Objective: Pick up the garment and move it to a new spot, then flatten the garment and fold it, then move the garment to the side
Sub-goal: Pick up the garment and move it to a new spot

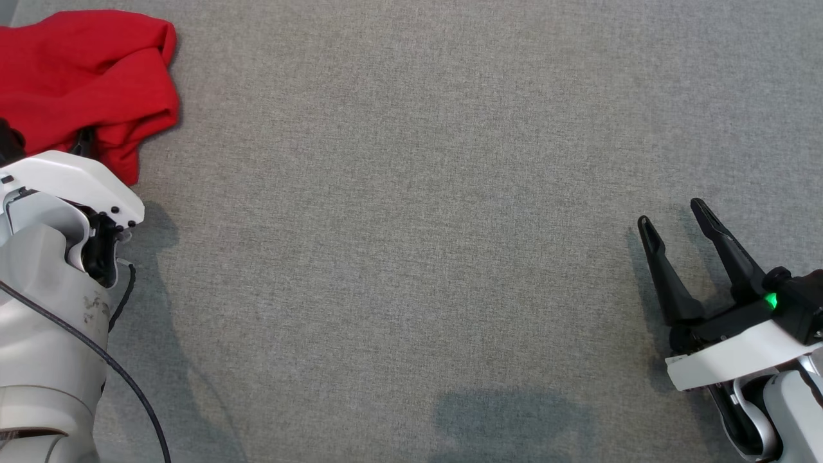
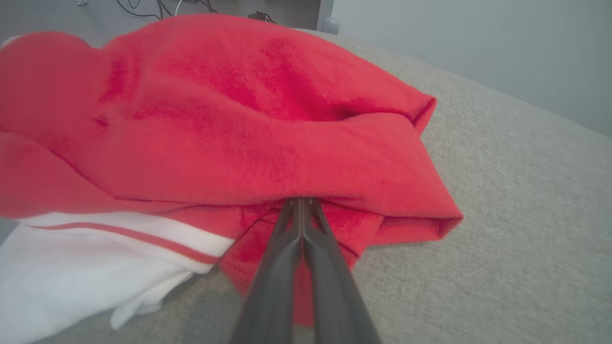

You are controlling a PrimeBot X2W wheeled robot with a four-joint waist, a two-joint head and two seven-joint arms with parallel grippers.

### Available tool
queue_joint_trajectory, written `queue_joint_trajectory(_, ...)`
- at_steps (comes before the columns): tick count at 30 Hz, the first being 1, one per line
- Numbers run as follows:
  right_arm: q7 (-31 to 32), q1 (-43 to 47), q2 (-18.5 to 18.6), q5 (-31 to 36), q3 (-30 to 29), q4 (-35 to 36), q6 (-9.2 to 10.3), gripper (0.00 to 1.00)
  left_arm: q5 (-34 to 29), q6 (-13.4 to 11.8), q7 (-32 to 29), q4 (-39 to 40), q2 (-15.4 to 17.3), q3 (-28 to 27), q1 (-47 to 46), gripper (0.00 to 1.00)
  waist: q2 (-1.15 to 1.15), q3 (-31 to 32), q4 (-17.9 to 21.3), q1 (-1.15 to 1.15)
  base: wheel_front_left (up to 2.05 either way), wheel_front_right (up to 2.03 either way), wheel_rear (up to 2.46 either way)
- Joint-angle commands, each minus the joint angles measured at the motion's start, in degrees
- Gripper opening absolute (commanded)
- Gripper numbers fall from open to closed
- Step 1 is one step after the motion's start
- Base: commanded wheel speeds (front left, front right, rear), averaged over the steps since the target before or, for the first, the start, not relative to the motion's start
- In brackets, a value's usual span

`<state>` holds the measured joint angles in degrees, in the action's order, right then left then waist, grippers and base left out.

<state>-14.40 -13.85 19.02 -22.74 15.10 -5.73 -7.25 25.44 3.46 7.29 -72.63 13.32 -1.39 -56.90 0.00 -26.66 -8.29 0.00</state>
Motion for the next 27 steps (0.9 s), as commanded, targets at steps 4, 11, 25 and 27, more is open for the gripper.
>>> queue_joint_trajectory(4, -0.6, -0.29, 1.04, -0.57, 1.13, 0.96, -0.24, 1.0, 0.19, -0.63, 4.15, 1.1, 3.26, -0.27, -0.76, 0.0, 0.0, 0.77, -0.14, 0.0, 0.0, 0.0, 0.0)
queue_joint_trajectory(11, -0.6, 0.17, -0.07, -0.66, 1.92, -0.37, -0.24, 1.0, -3.72, -3.41, 7.69, 16.21, 3.64, 0.16, 4.07, 0.0, 0.0, 4.91, -0.77, 0.0, 0.0, 0.0, 0.0)
queue_joint_trajectory(25, -0.6, 0.25, -3.97, -1.11, 2.68, -1.62, -0.24, 1.0, -7.96, -4.08, 7.52, 36.76, 3.57, 0.61, 11.4, 0.0, 0.0, 11.42, 1.68, 0.0, 0.0, 0.0, 0.0)
queue_joint_trajectory(27, -0.6, 0.33, -4.6, -1.2, 2.74, -1.85, -0.24, 1.0, -8.17, -4.11, 6.77, 38.71, 3.43, 1.23, 11.72, 0.0, 0.0, 12.44, 2.37, 0.0, 0.0, 0.0, 0.0)
